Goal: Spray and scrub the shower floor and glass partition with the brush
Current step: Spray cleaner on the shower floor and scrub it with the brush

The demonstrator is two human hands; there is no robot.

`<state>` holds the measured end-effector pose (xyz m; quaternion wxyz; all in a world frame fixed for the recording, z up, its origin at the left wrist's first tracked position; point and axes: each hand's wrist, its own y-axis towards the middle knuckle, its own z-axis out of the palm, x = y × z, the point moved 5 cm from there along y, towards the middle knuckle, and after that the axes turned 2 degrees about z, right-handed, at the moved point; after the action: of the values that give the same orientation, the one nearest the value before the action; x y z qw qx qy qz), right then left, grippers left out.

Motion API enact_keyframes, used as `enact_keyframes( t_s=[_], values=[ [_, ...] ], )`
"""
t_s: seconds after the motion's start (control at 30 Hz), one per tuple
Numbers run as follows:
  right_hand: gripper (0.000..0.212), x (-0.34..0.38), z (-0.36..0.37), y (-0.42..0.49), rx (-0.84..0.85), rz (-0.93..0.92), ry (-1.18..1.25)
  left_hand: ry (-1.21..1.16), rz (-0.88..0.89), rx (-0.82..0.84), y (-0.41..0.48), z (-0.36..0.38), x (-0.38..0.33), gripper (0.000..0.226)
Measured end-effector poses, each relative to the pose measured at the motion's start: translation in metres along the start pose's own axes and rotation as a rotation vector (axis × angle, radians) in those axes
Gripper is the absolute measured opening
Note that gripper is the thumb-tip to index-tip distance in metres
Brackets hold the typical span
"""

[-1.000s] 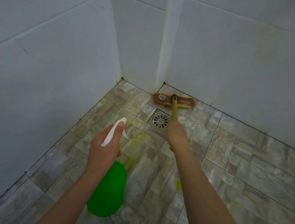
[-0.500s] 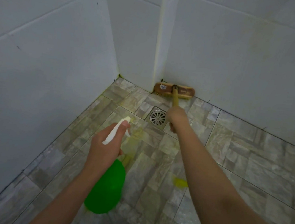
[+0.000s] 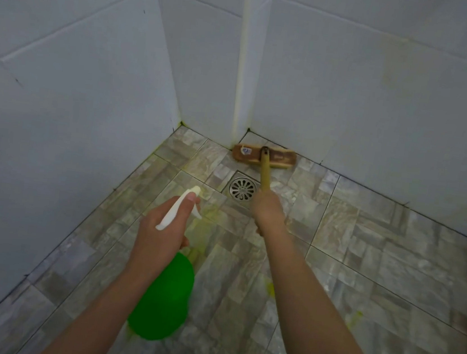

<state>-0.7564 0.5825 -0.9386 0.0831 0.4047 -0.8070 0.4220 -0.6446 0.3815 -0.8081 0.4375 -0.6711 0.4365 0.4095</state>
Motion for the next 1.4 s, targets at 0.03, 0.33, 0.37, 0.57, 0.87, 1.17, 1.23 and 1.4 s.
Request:
enact_keyframes(
  t_s=[0.03,0.33,0.37,0.57,0.87,1.17,1.23,1.4],
  values=[
    [0.028,0.008,-0.006,0.006,0.006,0.019,0.041,-0.006,-0.007,0.001,-0.001,0.002,0.0,0.028],
    [0.04,0.031,0.024,0.013,0.223,0.109,0.763,0.019,-0.005,-0.044,0.005,-0.011,-0.004,0.035],
    [0.04,0.034,0.026,0.018,0.191,0.097,0.752,0.015,-0.007,-0.053,0.006,-0.012,-0.003,0.035],
    [0.047,0.052,0.052,0.048,0.014,0.091,0.692,-0.001,0.014,-0.101,0.011,-0.019,0.002,0.028],
    [0.044,0.05,0.041,0.057,0.049,0.12,0.719,-0.004,-0.043,-0.081,0.016,-0.016,0.013,0.037],
    [0.036,0.04,0.024,0.049,0.12,0.109,0.692,0.004,-0.024,-0.011,0.018,-0.001,0.012,0.033],
    [0.035,0.03,0.023,0.04,0.113,0.057,0.633,-0.002,-0.034,-0.001,0.018,0.002,0.012,0.033],
    [0.046,-0.007,0.033,0.018,0.176,0.012,0.505,-0.003,-0.02,0.028,0.019,0.009,0.012,0.036]
  ],
)
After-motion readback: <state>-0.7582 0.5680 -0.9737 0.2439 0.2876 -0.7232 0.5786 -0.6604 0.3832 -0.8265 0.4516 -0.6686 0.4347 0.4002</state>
